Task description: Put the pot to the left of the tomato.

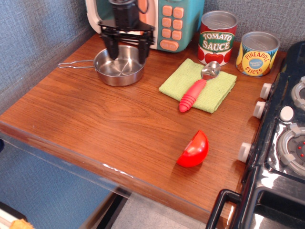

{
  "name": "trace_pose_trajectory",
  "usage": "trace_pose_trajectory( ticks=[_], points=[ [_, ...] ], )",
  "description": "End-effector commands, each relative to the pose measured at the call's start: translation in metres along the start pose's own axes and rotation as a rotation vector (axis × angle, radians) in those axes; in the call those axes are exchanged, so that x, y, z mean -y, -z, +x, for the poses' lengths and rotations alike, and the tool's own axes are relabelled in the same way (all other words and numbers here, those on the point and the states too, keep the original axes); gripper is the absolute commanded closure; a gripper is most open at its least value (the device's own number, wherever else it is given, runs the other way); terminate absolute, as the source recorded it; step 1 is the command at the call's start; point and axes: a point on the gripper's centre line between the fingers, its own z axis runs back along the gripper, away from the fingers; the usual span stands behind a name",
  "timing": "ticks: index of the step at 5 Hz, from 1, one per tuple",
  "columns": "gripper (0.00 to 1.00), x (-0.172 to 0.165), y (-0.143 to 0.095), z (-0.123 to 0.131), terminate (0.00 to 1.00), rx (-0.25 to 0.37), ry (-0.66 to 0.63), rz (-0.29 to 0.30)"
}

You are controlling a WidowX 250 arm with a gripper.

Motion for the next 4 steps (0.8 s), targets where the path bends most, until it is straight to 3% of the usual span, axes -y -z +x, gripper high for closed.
trace_pose_trajectory(
  ticks=[1,3,4],
  points=[
    [0.00,0.023,-0.014,0.024,0.00,0.075,0.024,0.006],
    [0.00,0.001,0.022,0.005,0.00,-0.040,-0.034,0.046],
    [0.00,0.005,0.022,-0.001,0.00,-0.029,-0.023,0.046]
  ],
)
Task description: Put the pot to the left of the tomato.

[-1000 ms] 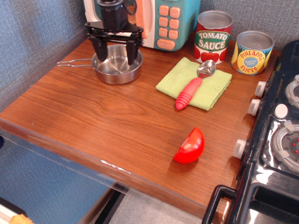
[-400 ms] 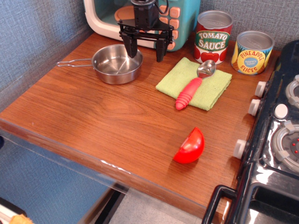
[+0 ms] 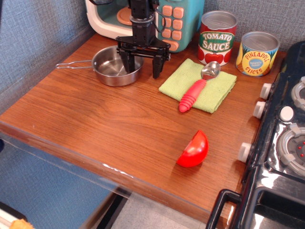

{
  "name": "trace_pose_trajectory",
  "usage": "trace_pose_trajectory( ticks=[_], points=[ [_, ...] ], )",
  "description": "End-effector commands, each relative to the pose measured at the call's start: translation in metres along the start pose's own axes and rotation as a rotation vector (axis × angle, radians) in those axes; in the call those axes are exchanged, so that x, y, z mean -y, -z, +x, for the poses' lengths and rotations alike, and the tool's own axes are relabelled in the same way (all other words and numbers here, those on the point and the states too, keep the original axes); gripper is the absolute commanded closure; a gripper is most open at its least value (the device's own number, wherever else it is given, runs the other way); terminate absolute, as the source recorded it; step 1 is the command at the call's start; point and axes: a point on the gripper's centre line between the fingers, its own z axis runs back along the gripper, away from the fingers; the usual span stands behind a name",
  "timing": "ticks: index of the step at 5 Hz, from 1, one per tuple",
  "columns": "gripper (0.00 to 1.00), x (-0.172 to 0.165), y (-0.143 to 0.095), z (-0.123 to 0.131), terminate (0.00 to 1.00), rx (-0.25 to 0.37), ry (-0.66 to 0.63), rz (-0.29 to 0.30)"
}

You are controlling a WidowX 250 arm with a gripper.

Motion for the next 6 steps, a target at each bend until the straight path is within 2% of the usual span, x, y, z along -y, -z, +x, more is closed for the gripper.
trace_pose_trajectory(
  ticks=[1,3,4,5,6],
  points=[
    [1.00,-0.001,-0.027,-0.008,0.00,0.086,0.010,0.009],
    [1.00,0.003,-0.036,-0.011,0.00,0.102,0.015,0.002],
    [1.00,0.005,-0.054,-0.009,0.00,0.136,-0.028,0.000],
    [1.00,0.018,-0.096,-0.016,0.00,0.207,-0.022,-0.016],
    [1.00,0.041,-0.126,-0.039,0.00,0.258,0.061,-0.073]
  ],
)
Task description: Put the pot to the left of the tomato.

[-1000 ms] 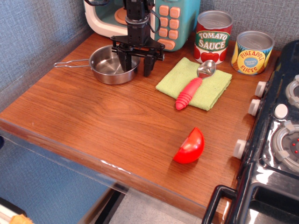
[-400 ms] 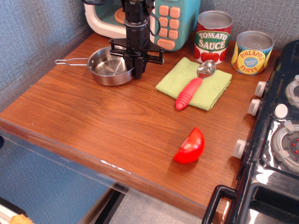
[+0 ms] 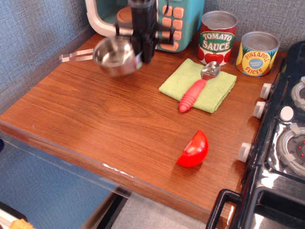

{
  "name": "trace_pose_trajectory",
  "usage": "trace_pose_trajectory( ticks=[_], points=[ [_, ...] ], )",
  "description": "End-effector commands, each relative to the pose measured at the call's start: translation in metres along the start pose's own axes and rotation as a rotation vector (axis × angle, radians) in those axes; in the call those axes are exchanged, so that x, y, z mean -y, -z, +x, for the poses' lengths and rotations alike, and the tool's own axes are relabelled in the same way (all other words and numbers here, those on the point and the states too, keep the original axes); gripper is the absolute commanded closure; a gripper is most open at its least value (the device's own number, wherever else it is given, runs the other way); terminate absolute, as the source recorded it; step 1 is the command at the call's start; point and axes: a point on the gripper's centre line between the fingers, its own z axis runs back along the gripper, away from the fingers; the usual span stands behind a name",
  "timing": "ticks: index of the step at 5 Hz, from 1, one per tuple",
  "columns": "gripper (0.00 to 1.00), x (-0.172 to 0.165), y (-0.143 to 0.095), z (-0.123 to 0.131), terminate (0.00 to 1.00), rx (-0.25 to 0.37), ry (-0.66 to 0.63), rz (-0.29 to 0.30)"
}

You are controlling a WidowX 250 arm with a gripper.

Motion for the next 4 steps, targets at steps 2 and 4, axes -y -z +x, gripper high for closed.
trace_pose_trajectory(
  ticks=[2,4],
  points=[
    [1.00,0.073,-0.053,-0.110,0.00,0.056,0.268,-0.048],
    [1.00,0.058,-0.003,-0.147,0.00,-0.054,0.259,-0.017]
  ],
)
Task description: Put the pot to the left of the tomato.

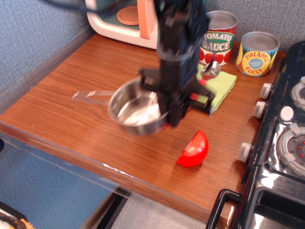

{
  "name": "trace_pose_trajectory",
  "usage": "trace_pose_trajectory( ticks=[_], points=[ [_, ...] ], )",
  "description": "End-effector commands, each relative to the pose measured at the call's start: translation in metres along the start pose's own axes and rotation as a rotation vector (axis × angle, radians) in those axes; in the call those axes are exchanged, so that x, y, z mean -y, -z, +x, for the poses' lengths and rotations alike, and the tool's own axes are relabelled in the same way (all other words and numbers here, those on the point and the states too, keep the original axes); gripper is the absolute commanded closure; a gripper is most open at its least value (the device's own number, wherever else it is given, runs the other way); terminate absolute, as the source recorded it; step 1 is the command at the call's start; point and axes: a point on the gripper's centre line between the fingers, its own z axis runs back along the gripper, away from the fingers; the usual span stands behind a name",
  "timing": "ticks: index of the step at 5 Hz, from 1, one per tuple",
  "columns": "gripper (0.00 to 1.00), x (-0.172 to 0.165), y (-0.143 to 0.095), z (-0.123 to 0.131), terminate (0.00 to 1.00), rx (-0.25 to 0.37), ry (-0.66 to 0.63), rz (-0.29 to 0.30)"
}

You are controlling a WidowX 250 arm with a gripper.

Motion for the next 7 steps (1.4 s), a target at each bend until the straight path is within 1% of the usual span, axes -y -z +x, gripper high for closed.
trace_pose_trajectory(
  ticks=[1,2,3,4,5,6,7],
  points=[
    [1.00,-0.032,0.018,-0.009,0.00,-0.020,-0.021,0.003],
    [1.00,-0.038,0.037,-0.013,0.00,-0.048,-0.018,-0.013],
    [1.00,-0.035,0.043,-0.019,0.00,-0.059,-0.002,-0.019],
    [0.00,-0.025,0.037,-0.022,0.00,-0.062,0.031,-0.004],
    [0.00,-0.023,0.025,-0.021,0.00,-0.024,0.053,0.007],
    [0.00,-0.028,0.006,-0.025,0.00,0.024,0.019,0.020],
    [0.00,-0.037,-0.016,-0.027,0.00,0.057,-0.018,0.043]
  ],
)
